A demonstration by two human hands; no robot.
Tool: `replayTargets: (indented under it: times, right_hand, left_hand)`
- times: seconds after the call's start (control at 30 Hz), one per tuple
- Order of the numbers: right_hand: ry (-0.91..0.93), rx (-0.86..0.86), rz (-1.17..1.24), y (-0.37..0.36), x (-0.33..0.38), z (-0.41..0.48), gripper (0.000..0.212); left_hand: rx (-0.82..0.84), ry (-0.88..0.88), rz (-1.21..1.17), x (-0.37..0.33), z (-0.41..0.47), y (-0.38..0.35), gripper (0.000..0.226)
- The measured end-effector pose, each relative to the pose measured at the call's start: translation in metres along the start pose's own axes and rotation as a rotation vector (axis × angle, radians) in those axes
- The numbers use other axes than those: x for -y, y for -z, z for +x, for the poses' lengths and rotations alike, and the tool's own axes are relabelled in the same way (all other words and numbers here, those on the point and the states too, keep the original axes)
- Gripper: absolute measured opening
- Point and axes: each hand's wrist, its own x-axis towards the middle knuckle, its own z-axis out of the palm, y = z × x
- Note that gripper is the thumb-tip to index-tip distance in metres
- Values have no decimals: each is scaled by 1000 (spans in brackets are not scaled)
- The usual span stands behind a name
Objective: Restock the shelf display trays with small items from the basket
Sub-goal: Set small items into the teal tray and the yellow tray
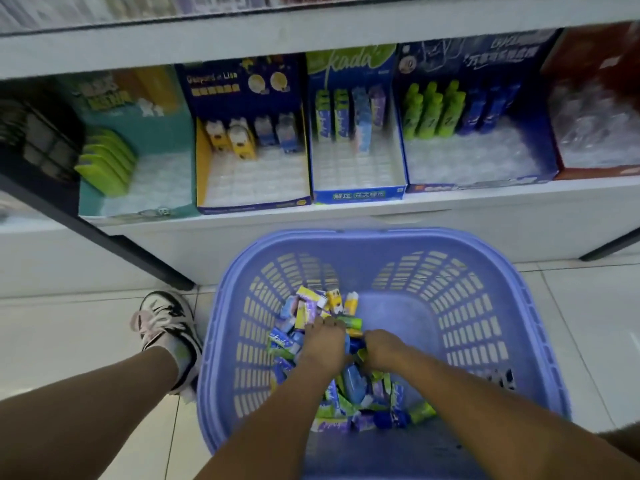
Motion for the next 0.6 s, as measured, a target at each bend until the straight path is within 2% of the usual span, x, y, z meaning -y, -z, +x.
replayTargets:
  times: [0.1,0.17,0.27,0.33,0.4,0.47,0.53,0.6]
  right_hand:
    - [1,70,33,10,-7,1,37]
    - [11,91,89,21,-11,-3,19]
    - [28,101,239,46,-18,-14,26]
    - [86,164,451,67,-19,-26,19]
    - [187,247,656,92,-16,-42,14]
    - [329,299,777,119,-11,-60,23]
    - [480,301,840,145,-1,-80,25]
    - [602,214,908,167,18,-101,21]
  left_hand:
    - [-13,29,28,-2,2,-3,65]
    - [-5,16,83,-6,1,-4,59]
    - [-13,25,-10,-8,-3,5,32]
    - [-56,93,-297,-5,-4,20,29]
    - [-108,197,-749,0,-6,43,26]
    - [-108,283,-1256,6,-11,72,27]
    - [-41,250,-1692,15,-23,104,18]
    - [-23,169,-1894,28,-40,137,19]
